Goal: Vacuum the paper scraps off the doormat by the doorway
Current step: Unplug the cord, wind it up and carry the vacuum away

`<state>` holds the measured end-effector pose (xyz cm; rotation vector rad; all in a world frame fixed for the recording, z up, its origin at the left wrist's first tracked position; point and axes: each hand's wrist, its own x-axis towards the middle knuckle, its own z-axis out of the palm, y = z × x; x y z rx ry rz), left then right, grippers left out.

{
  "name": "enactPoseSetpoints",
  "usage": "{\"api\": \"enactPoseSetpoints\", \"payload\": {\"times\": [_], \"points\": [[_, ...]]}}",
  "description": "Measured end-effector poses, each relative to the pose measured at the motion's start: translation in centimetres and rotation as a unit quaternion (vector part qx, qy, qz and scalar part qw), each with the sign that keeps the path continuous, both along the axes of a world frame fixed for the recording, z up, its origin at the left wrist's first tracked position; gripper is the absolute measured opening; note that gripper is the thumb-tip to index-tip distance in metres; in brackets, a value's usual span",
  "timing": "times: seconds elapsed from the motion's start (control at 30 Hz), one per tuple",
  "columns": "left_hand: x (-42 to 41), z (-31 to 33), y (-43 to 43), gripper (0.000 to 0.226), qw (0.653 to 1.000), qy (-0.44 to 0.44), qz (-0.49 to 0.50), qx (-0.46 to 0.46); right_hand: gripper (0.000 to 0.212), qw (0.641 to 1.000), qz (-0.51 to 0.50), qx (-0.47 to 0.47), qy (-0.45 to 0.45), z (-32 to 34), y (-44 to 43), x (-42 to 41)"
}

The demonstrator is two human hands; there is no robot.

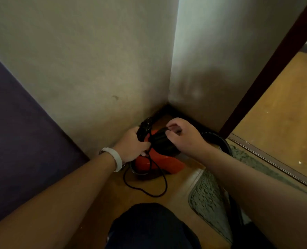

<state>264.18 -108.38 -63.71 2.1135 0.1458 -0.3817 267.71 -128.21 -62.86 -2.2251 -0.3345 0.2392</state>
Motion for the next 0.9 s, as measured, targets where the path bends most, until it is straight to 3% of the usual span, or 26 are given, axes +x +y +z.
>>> {"api": "enactPoseSetpoints", "payload": {"times": [0.13,0.33,0.5,0.57,0.7,0.9], "points": [[3.6,-1.8,-0.9,0.06,0.992,-0.023,-0.014,0.121,0.042,0.985,0.015,-0.173,-0.002,-4.0,-5.6,2.9],[8.8,-5.8,-5.2,0.057,0.932,-0.078,-0.13,0.33,0.064,0.95,-0.001,-0.312,0.031,-8.9,-10.8,6.6],[12.5,-8.8,-7.4,0.068,0.901,-0.114,-0.183,0.376,0.075,0.921,0.027,-0.388,0.019,-12.1,-11.3,10.0],[13.7,-9.3,-8.1,0.066,0.889,-0.12,-0.216,0.384,0.076,0.912,0.035,-0.408,0.011,-13.2,-11.0,11.4],[14.4,-10.1,-8.3,0.061,0.908,-0.068,-0.212,0.356,0.066,0.899,0.052,-0.434,0.008,-14.7,-11.1,13.5],[15.0,-11.5,-8.3,0.068,0.904,-0.059,-0.194,0.376,0.04,0.909,0.033,-0.415,-0.015,-16.5,-12.5,14.2]]}}
